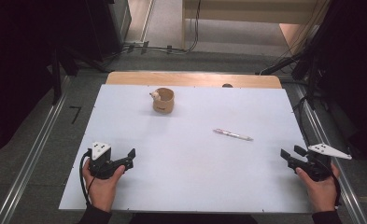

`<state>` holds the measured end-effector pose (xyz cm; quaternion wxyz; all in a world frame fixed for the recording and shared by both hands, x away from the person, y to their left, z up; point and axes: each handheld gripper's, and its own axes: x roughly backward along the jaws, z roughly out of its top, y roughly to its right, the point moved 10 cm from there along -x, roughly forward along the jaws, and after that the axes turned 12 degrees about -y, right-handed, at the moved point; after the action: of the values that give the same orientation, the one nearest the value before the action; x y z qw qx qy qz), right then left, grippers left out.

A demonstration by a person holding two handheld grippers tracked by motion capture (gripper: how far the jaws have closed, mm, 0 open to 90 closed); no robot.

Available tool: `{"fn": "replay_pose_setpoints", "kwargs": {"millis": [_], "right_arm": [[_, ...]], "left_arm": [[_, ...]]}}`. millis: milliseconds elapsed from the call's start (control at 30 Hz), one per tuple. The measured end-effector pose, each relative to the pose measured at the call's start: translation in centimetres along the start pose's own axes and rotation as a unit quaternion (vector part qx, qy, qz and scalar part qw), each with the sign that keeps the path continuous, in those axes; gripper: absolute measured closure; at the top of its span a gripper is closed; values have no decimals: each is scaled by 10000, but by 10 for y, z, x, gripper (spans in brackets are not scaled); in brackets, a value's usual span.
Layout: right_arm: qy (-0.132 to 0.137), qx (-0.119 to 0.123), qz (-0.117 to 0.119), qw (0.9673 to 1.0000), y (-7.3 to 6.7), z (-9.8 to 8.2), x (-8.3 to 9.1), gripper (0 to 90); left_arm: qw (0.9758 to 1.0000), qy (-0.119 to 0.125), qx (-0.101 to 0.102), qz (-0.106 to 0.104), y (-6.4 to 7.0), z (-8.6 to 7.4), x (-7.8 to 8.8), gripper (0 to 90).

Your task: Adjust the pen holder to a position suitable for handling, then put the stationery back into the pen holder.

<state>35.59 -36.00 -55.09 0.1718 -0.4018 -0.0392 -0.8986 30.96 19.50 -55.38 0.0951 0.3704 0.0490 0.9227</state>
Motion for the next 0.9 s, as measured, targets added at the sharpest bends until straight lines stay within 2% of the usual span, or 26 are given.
{"fn": "replay_pose_setpoints", "kwargs": {"millis": [100,333,600,700,900], "right_arm": [[-25,133,-22,9999,-3,0,-2,333],[-79,175,-3,9998,-8,2,-6,331],[-8,562,164,9983,-20,13,-11,317],[-60,688,232,9973,-24,17,-17,318],[-276,802,183,9962,-28,22,-33,319]], "left_arm": [[10000,-5,8,-3,0,0,-1,70],[10000,-28,6,21,0,0,-3,70],[10000,-69,-17,47,1,1,-5,69],[9999,-105,-38,32,2,0,-7,69],[9999,-135,-63,44,1,-2,-7,70]]}}
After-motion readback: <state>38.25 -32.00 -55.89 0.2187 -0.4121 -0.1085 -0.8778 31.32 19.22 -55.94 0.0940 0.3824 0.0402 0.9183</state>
